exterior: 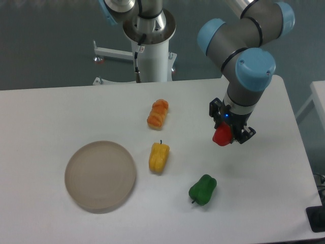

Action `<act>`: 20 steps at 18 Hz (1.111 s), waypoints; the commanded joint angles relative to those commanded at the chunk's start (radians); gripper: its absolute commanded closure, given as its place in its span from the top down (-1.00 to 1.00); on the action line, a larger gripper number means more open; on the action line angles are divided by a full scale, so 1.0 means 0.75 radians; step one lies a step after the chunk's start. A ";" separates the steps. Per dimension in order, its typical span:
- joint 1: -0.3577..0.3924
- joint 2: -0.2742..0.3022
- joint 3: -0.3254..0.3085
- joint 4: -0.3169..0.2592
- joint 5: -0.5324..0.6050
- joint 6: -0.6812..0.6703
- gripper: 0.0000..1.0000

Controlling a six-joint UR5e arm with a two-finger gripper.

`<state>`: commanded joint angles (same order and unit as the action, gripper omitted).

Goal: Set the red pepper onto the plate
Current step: 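Carry the held red pepper with the gripper toward the beige plate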

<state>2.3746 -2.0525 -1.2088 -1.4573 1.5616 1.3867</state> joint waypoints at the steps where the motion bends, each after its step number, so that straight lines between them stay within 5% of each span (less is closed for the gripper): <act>1: -0.002 0.000 0.000 0.002 -0.002 0.000 -0.43; 8: -0.043 0.024 -0.022 -0.006 -0.006 -0.004 -0.44; 16: -0.345 0.023 -0.059 0.012 -0.088 -0.311 -0.50; 20: -0.437 -0.057 -0.065 0.149 -0.123 -0.421 -0.50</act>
<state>2.0465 -2.0952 -1.2579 -1.3455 1.4697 1.0710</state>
